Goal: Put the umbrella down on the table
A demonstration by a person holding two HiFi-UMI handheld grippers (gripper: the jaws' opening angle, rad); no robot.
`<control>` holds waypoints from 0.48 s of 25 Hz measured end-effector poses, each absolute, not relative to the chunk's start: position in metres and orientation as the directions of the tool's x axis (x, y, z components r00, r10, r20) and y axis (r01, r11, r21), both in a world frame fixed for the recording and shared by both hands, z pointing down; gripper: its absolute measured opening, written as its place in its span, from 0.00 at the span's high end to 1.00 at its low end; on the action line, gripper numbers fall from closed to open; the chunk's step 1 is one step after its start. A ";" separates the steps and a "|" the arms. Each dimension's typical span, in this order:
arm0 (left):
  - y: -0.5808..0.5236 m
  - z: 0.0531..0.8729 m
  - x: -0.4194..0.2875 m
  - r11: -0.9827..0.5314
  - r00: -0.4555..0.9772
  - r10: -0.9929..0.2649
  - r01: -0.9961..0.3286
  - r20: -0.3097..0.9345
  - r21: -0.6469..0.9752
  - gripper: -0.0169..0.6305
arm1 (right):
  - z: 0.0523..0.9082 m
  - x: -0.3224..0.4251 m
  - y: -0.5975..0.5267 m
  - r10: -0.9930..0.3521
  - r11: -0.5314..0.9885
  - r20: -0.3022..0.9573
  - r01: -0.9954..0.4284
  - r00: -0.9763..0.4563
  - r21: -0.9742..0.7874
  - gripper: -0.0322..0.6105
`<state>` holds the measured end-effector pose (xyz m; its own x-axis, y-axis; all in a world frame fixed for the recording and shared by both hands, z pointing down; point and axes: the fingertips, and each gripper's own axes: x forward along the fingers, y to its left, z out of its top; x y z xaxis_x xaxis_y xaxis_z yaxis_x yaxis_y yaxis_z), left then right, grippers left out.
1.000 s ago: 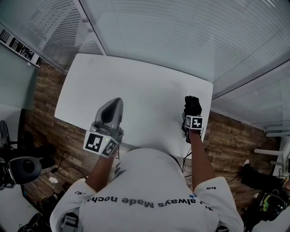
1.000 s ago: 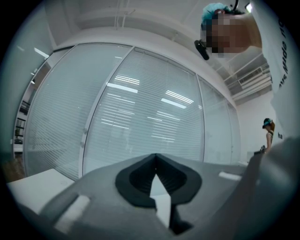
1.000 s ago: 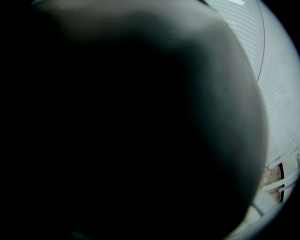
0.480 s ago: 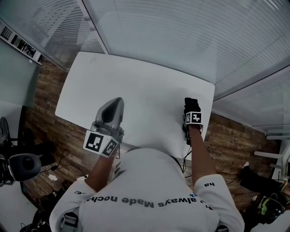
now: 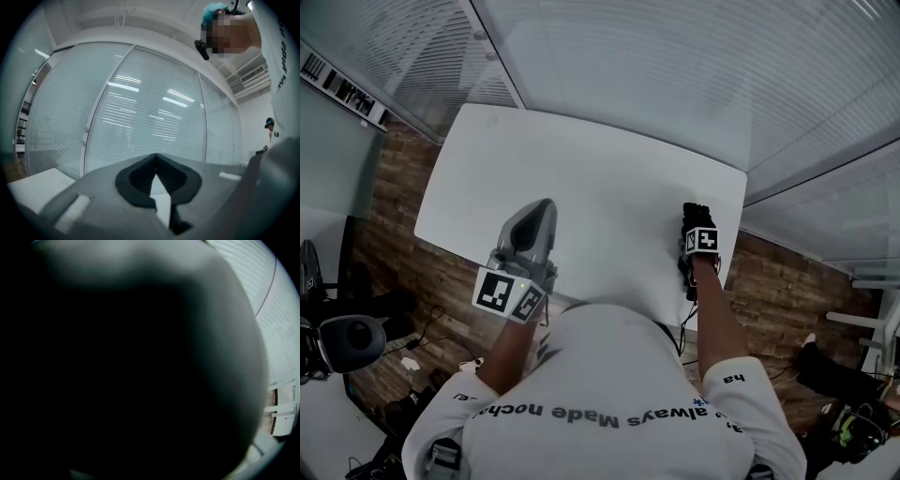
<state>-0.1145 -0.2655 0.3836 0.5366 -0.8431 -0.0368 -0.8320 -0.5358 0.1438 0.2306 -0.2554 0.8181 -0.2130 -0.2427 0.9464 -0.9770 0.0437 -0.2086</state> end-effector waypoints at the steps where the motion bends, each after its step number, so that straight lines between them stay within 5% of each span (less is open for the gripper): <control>1: -0.267 0.384 -0.115 -0.536 0.537 -0.843 -0.832 -0.036 0.144 0.97 | 0.819 0.231 -0.256 -0.240 0.039 0.947 -0.977 -0.213 -0.209 0.57; 12: -0.272 0.386 -0.118 -0.536 0.537 -0.843 -0.832 -0.037 0.146 0.97 | 0.822 0.231 -0.257 -0.232 0.012 0.949 -0.976 -0.212 -0.215 0.54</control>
<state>-0.1181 -0.2719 0.3862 0.5366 -0.8430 -0.0372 -0.8316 -0.5358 0.1457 0.2315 -0.2571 0.8222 -0.2123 -0.2321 0.9492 -0.9764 0.0120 -0.2155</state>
